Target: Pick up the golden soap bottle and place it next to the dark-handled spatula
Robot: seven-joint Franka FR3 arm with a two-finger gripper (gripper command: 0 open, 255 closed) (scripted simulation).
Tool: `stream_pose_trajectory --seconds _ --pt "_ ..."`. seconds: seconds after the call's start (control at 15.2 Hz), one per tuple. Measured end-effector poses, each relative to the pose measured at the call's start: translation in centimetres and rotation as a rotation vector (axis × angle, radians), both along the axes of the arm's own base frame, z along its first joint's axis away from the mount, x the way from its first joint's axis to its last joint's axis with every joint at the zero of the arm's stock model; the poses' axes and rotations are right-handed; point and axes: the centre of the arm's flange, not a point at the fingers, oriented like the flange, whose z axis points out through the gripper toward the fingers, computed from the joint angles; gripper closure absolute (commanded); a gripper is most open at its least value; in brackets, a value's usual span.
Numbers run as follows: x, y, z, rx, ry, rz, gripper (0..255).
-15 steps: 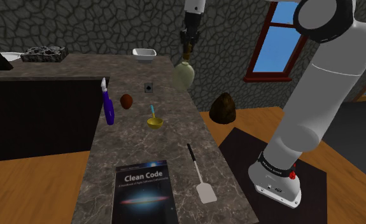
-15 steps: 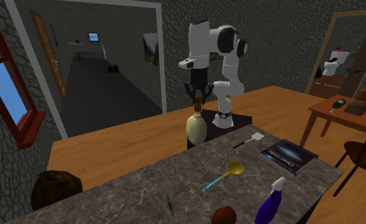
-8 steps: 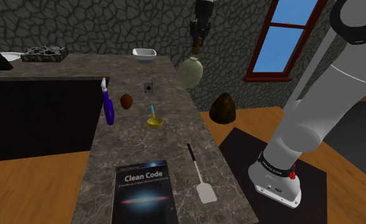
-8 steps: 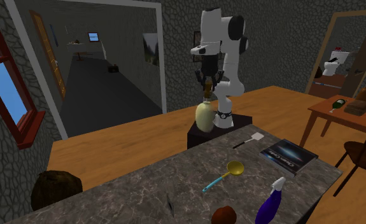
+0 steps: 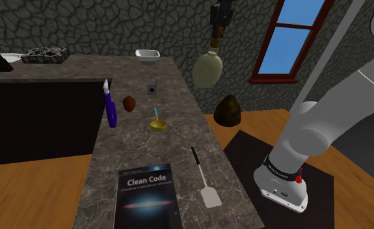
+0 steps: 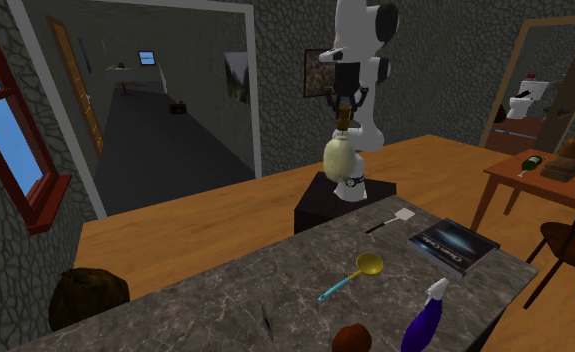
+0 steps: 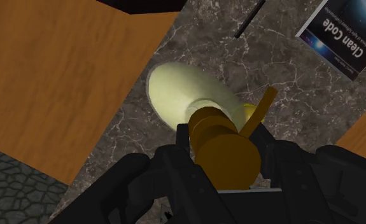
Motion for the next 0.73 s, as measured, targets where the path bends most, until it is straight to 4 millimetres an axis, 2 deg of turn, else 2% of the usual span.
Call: stream_pose_trajectory --seconds 0.53,0.73 --pt "-8.0 3.4 6.0 0.0 0.0 -0.001 255" --pt "-8.9 3.8 5.4 0.0 0.001 0.0 255"
